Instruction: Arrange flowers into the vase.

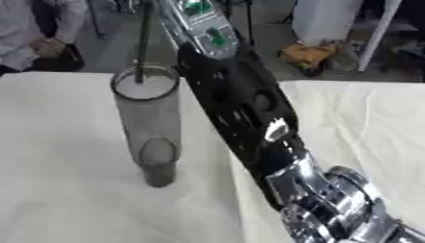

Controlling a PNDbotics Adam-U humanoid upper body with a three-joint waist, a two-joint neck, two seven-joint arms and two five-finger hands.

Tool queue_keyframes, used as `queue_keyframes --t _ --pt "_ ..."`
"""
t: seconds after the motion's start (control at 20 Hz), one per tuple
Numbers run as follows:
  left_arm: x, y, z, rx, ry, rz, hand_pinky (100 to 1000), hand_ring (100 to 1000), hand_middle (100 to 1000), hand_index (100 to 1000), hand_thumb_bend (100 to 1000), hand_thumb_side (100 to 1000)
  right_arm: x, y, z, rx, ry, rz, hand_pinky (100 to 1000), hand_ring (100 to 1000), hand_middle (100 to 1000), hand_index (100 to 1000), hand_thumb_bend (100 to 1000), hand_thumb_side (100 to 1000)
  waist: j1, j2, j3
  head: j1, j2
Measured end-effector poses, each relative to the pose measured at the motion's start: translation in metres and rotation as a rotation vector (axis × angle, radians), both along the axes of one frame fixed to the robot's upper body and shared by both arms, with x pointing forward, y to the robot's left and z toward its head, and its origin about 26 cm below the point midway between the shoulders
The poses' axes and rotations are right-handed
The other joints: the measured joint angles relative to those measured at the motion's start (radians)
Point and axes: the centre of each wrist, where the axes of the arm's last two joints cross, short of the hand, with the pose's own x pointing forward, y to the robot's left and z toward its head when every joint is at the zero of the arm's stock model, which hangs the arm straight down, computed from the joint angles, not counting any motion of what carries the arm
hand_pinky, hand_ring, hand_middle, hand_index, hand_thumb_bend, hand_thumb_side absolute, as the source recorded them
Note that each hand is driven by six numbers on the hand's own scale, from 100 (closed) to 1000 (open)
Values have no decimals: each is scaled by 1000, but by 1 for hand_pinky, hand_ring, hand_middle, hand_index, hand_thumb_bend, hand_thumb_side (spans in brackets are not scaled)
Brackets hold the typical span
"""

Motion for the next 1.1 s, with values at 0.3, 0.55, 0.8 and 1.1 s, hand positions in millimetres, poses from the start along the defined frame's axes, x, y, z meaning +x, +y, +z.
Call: queue_keyframes --t 0.3,0.55,0.8,1.1 --pt "0 0 -1 0 4 2 544 606 854 905 100 1000 4 1 -2 -10 26 -18 100 104 100 485 100 215 -4 -2 -4 4 0" --pt "-1 1 -1 1 8 3 544 605 854 905 100 1000 10 -2 -1 -35 5 -36 100 109 100 485 100 217 -8 -2 -6 6 0" --pt "-1 1 -2 1 10 3 544 605 854 905 100 1000 14 -4 -4 -60 -19 -27 100 111 100 486 100 217 -10 -2 -6 8 -1" --pt "-1 2 -1 6 10 5 545 606 854 905 100 1000 18 -4 -4 -74 -24 -20 100 112 100 487 100 206 -10 -2 -3 4 -7"
